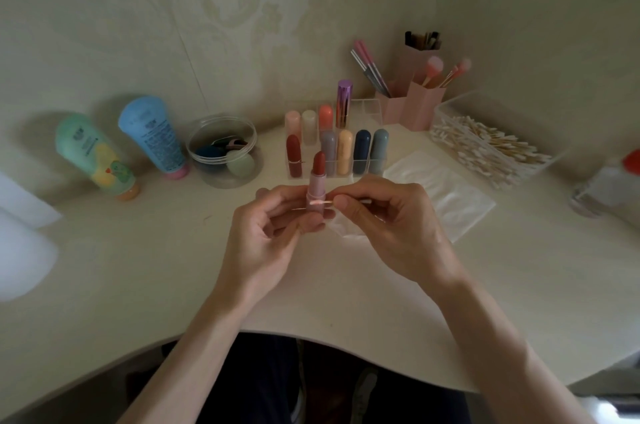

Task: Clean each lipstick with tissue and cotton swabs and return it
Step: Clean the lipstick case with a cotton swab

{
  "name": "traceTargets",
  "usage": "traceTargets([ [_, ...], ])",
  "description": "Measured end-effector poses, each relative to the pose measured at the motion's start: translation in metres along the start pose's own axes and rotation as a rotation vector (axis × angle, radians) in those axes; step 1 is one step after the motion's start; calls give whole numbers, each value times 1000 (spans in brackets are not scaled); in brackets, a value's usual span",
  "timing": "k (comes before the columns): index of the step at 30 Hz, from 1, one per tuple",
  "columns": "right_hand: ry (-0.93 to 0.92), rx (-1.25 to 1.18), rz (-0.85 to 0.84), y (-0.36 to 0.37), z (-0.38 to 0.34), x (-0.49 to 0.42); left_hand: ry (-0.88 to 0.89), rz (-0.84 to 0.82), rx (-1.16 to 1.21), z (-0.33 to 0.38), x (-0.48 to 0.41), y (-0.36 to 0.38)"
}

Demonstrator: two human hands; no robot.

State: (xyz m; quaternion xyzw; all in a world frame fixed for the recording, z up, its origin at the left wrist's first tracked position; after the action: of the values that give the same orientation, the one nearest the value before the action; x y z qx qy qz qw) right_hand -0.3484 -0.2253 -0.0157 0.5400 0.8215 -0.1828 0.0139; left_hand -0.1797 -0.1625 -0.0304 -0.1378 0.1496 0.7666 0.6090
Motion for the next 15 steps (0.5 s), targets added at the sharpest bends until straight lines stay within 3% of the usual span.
traceTargets([
  [10,-16,25,-13,-1,0,0,29,-143,-164,-1,0,5],
  [15,-63,154,111,-7,-1,-1,38,-145,-163,-2,1,4],
])
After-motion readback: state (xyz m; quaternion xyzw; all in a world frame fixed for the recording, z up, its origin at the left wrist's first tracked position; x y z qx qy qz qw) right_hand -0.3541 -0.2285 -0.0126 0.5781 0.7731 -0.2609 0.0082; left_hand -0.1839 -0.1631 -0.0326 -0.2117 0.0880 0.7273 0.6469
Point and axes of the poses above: each hand's wrist, its own x-axis away from the middle knuckle, its own y-axis out of the palm, z = x × y, the point moved 5 cm from there along -x, towards the middle knuckle, and after that the axes turned 9 degrees about y, right-handed, at the moved point
